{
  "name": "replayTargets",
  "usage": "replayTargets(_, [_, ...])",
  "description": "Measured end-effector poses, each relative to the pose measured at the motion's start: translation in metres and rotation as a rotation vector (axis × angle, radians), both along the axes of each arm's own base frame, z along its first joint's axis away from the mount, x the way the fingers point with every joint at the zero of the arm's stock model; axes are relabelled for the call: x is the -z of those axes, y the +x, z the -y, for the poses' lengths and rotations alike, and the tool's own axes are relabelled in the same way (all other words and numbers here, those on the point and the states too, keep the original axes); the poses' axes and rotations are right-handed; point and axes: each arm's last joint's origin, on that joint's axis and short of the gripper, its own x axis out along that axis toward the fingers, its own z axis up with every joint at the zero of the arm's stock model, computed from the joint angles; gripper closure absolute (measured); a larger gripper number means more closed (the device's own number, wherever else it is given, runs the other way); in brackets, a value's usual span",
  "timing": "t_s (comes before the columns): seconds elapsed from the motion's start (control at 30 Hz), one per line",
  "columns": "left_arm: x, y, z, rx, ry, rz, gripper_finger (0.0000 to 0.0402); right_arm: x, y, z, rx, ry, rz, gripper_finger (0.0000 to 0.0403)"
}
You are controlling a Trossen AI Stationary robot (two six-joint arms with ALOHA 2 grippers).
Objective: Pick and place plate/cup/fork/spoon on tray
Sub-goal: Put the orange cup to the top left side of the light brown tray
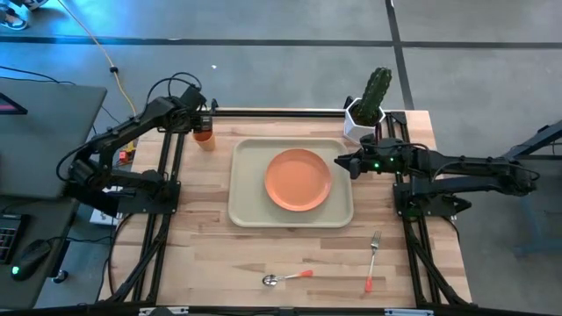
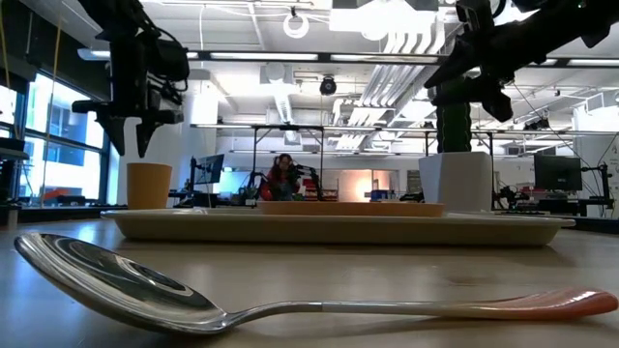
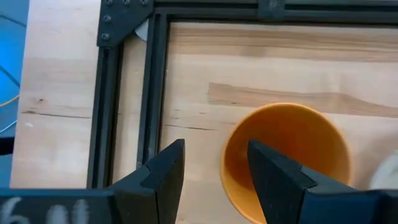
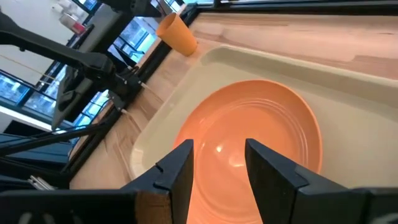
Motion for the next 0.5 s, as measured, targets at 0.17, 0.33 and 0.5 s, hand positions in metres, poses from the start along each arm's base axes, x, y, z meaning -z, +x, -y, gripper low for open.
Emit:
replayTargets(0.17, [0.013,0.000,0.001,-0.075,-0.042,0.014,0.0258,0.001,0.000,-0.002,0.000,0.020,-0.009,0.0266])
replayTargets(0.33, [0.032,0.000,0.003,-0.103,-0.053,0.081,0.0266,0.001,0.000,-0.004,0.004,0.015,-0.012,0.0266])
replayTargets(0.5, [0.038,-0.001,0.002,-0.135,-0.023,0.084,0.0277,0.002,0.000,-0.005,-0.001,0.015,-0.012,0.0267])
